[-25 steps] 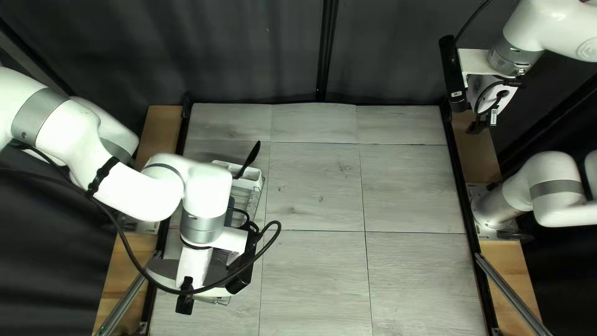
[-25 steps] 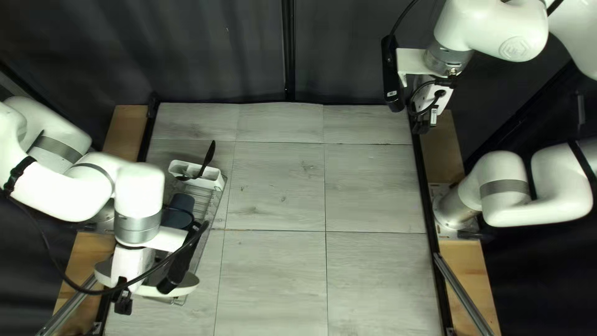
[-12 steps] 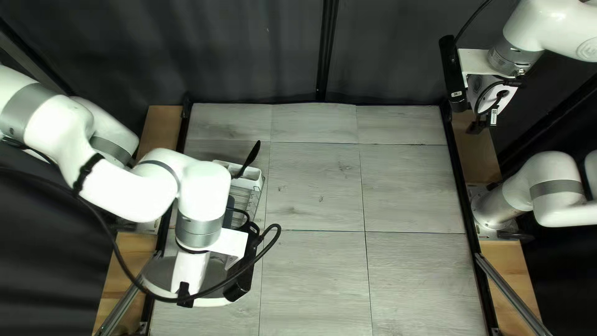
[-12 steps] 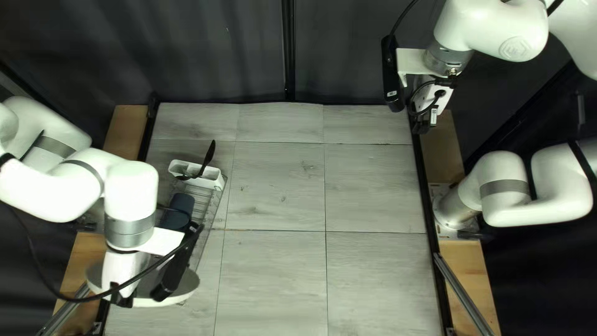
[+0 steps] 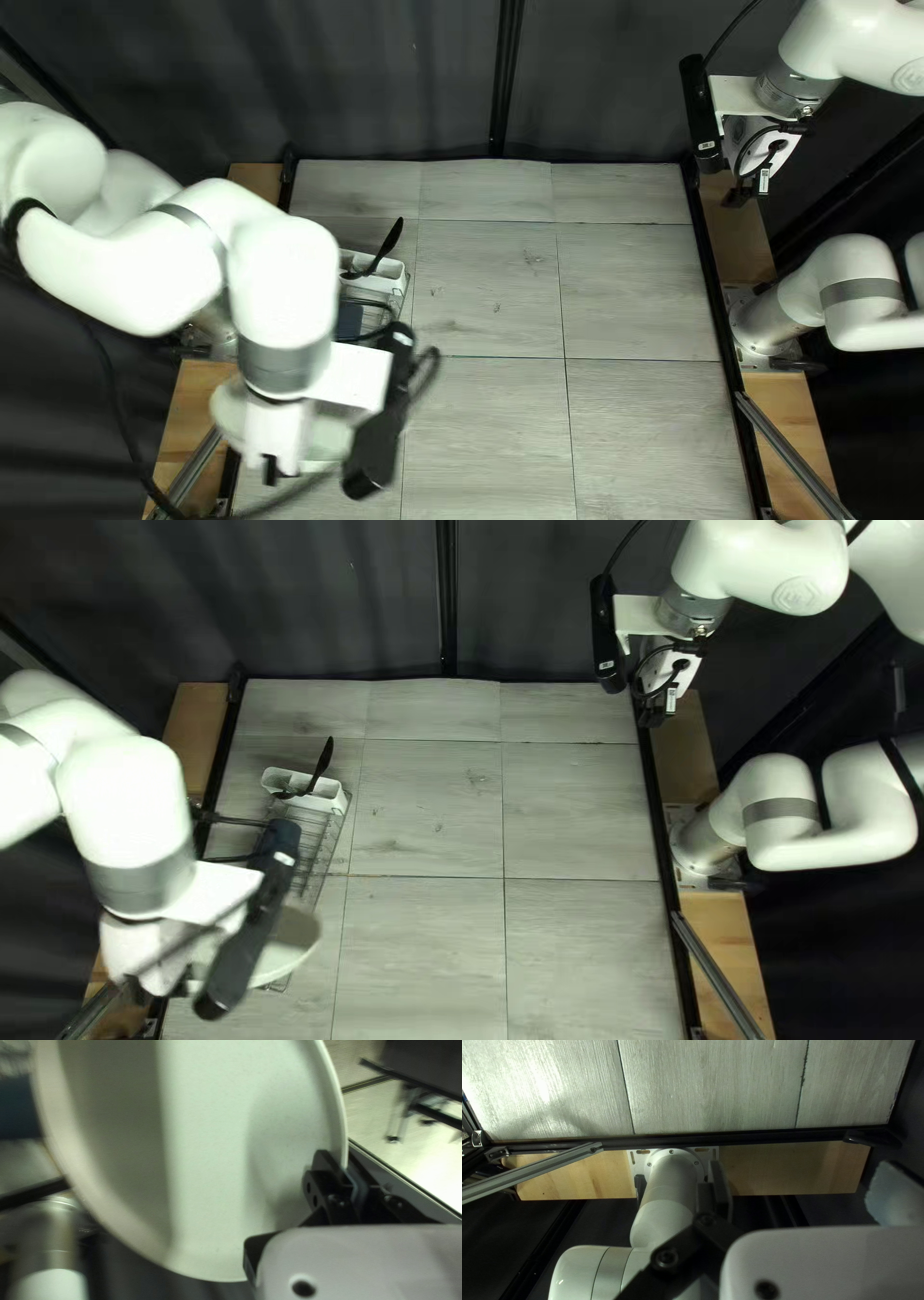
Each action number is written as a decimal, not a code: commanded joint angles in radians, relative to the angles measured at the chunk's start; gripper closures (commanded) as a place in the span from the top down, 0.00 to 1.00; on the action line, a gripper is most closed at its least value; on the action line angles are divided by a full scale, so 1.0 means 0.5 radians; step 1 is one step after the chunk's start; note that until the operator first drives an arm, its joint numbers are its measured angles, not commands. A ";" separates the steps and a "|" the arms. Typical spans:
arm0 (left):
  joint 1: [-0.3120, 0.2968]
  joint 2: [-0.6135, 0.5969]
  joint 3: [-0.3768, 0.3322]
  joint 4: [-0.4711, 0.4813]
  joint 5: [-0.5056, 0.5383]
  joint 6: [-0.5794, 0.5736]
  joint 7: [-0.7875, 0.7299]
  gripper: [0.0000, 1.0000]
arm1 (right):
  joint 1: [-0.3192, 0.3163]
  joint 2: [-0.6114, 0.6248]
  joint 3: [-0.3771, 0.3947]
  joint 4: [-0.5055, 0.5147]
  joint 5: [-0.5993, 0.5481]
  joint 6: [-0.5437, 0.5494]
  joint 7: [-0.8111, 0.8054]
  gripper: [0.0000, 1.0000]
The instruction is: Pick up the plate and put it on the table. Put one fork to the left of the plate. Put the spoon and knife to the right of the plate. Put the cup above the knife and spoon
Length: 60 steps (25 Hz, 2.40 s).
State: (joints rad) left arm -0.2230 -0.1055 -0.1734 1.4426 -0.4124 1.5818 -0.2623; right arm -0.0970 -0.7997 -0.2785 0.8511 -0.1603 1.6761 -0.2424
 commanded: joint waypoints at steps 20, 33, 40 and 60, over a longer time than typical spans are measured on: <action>-0.003 0.952 0.069 0.598 0.733 -0.273 0.382 0.00 | 0.000 0.000 0.000 0.000 0.000 0.000 0.000 1.00; -0.052 1.073 0.161 0.205 1.022 -0.872 0.359 0.00 | 0.000 0.000 0.000 0.000 0.000 0.000 0.000 1.00; -0.061 1.136 0.223 -0.023 1.172 -1.219 0.320 0.00 | 0.000 0.000 0.000 0.000 0.000 0.000 0.000 1.00; -0.060 1.241 0.205 -0.170 1.191 -1.521 0.325 1.00 | 0.000 0.000 0.000 0.000 0.000 0.000 0.000 1.00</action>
State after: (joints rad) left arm -0.2539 0.5287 -0.0642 1.3649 0.1903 0.8219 -0.1048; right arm -0.0970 -0.7997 -0.2785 0.8510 -0.1603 1.6761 -0.2424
